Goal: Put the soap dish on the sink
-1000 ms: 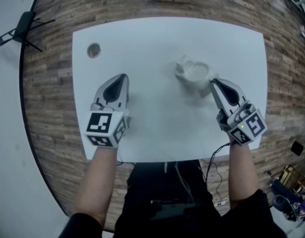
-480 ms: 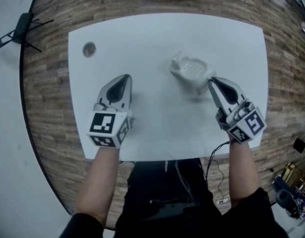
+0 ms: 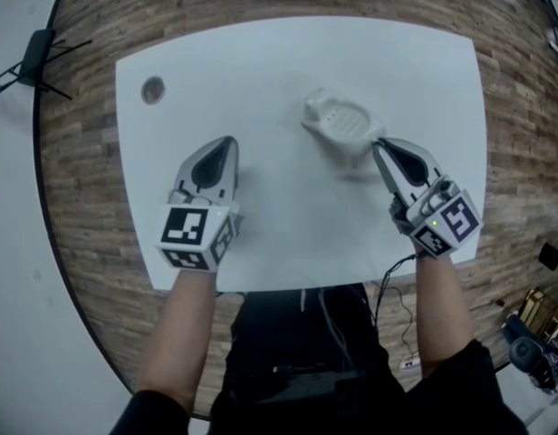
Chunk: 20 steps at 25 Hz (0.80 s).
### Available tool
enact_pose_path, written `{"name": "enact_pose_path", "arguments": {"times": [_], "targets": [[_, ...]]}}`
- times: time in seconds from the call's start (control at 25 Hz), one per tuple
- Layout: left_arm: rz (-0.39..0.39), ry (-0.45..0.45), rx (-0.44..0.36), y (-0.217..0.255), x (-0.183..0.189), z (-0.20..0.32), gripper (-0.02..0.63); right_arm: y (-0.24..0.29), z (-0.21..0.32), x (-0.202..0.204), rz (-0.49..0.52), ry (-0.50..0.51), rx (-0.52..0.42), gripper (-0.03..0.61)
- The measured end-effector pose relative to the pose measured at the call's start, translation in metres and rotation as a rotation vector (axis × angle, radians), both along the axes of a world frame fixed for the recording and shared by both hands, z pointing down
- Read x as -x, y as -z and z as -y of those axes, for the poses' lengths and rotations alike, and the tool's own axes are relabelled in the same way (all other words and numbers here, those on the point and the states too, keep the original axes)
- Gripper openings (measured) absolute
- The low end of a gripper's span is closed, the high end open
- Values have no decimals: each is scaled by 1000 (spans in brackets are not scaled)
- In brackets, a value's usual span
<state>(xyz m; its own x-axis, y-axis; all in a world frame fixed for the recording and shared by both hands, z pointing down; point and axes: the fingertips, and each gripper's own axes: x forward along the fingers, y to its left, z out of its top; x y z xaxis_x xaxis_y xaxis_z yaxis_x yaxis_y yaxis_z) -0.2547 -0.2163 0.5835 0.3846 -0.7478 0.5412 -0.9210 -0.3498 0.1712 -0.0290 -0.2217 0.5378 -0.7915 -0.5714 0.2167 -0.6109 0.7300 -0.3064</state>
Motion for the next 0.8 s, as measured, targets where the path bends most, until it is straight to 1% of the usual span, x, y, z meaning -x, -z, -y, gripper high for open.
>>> {"name": "enact_pose_path", "arguments": {"times": [0.6, 0.8], "targets": [[0, 20, 0, 2, -1, -12, -11, -14, -16, -14, -18, -19, 30, 31], [7, 26, -2, 1, -1, -23, -11, -22, -28, -16, -44, -19, 31, 31]]}}
